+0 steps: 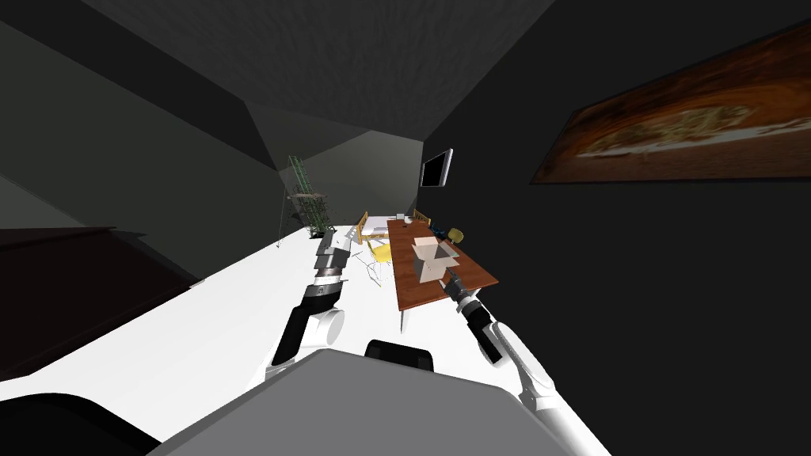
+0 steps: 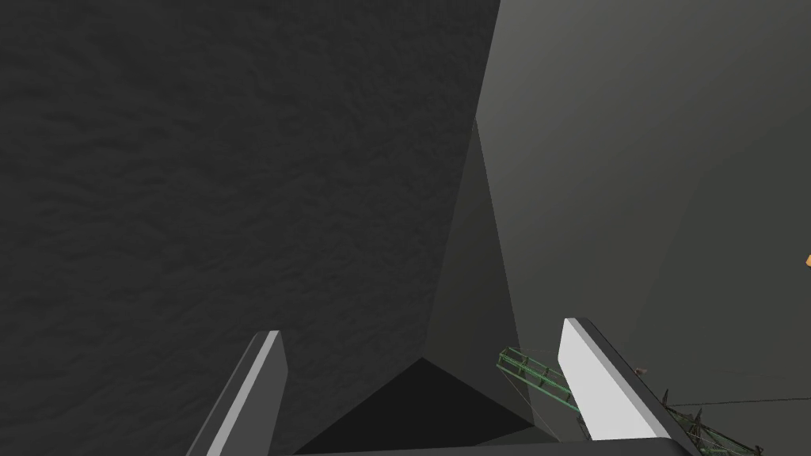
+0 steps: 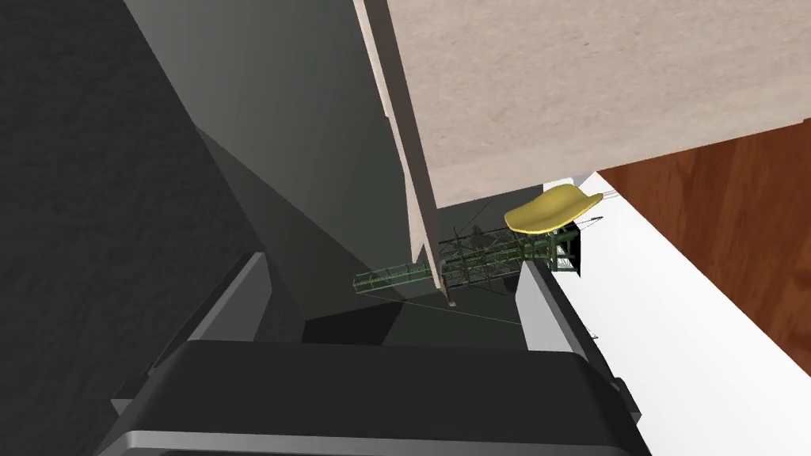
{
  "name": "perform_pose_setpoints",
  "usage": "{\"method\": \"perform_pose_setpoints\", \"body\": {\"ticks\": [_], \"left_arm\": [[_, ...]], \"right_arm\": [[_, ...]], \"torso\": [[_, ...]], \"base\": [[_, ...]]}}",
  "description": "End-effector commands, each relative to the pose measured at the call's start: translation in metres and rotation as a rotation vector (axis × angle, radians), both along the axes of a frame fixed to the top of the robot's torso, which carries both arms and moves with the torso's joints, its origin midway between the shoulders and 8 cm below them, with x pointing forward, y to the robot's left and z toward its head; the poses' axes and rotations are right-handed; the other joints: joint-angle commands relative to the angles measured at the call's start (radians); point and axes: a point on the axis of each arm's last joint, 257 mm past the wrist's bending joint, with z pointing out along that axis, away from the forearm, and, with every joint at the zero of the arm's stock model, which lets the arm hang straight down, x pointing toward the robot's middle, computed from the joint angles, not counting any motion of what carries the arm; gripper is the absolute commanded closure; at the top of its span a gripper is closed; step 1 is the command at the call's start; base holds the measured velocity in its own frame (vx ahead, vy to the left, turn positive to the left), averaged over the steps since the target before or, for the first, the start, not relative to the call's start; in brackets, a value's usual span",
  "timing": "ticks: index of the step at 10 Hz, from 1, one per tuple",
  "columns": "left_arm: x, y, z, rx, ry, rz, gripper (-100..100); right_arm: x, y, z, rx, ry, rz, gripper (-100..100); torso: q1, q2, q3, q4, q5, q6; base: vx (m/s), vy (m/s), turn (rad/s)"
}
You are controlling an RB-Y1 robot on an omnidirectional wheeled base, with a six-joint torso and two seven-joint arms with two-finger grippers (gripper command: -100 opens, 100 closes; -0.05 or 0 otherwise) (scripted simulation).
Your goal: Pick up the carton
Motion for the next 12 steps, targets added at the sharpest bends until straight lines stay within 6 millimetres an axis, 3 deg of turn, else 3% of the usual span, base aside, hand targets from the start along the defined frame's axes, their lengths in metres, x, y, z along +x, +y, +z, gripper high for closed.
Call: {"method": "perform_pose_setpoints", "body": {"ticks": [1, 5, 6, 7, 8, 9, 10, 11, 12], "left_arm": [[0.0, 0.0, 0.0, 0.0, 0.0, 0.0, 0], [0.0, 0.0, 0.0, 0.0, 0.0, 0.0, 0], [0.0, 0.0, 0.0, 0.0, 0.0, 0.0, 0], [0.0, 0.0, 0.0, 0.0, 0.0, 0.0, 0], [0.0, 0.0, 0.0, 0.0, 0.0, 0.0, 0], [0.0, 0.0, 0.0, 0.0, 0.0, 0.0, 0], [0.0, 0.0, 0.0, 0.0, 0.0, 0.0, 0], [0.0, 0.0, 0.0, 0.0, 0.0, 0.0, 0], [0.0, 0.0, 0.0, 0.0, 0.0, 0.0, 0]], "right_arm": [[0.005, -0.005, -0.002, -0.085, -0.02, -0.001, -100], [0.015, -0.017, -0.005, -0.246, -0.06, -0.001, -100], [0.013, -0.015, -0.005, -0.216, -0.052, -0.002, -100], [0.014, -0.015, -0.005, -0.223, -0.054, -0.002, 0], [0.022, -0.027, -0.004, -0.223, -0.05, -0.035, -100], [0.028, -0.034, -0.003, -0.224, -0.049, -0.055, -100], [0.025, -0.029, -0.003, -0.224, -0.051, -0.039, -100], [0.026, -0.03, -0.003, -0.223, -0.05, -0.043, 100], [0.026, -0.03, -0.003, -0.223, -0.05, -0.043, 100]], "torso": [[0.0, 0.0, 0.0, 0.0, 0.0, 0.0], [0.001, -0.001, 0.0, 0.0, 0.0, 0.0], [0.001, -0.001, -0.001, 0.0, 0.0, 0.0], [0.001, 0.0, 0.0, 0.0, 0.0, 0.0], [0.001, 0.002, 0.001, 0.0, 0.0, 0.0], [0.001, 0.003, 0.001, 0.001, 0.0, -0.001], [0.001, 0.003, 0.002, 0.001, 0.0, -0.001], [0.001, 0.003, 0.002, 0.001, 0.0, 0.0], [0.001, 0.003, 0.002, 0.001, 0.0, 0.0]], "base": [[0.052, 0.003, -0.032], [0.051, 0.006, -0.014], [0.024, 0.007, -0.002], [0.0, 0.0, 0.0], [-0.012, 0.007, 0.23], [-0.02, 0.007, 0.301], [-0.007, -0.001, 0.052], [0.0, 0.0, -0.01], [0.0, 0.0, 0.0]]}}
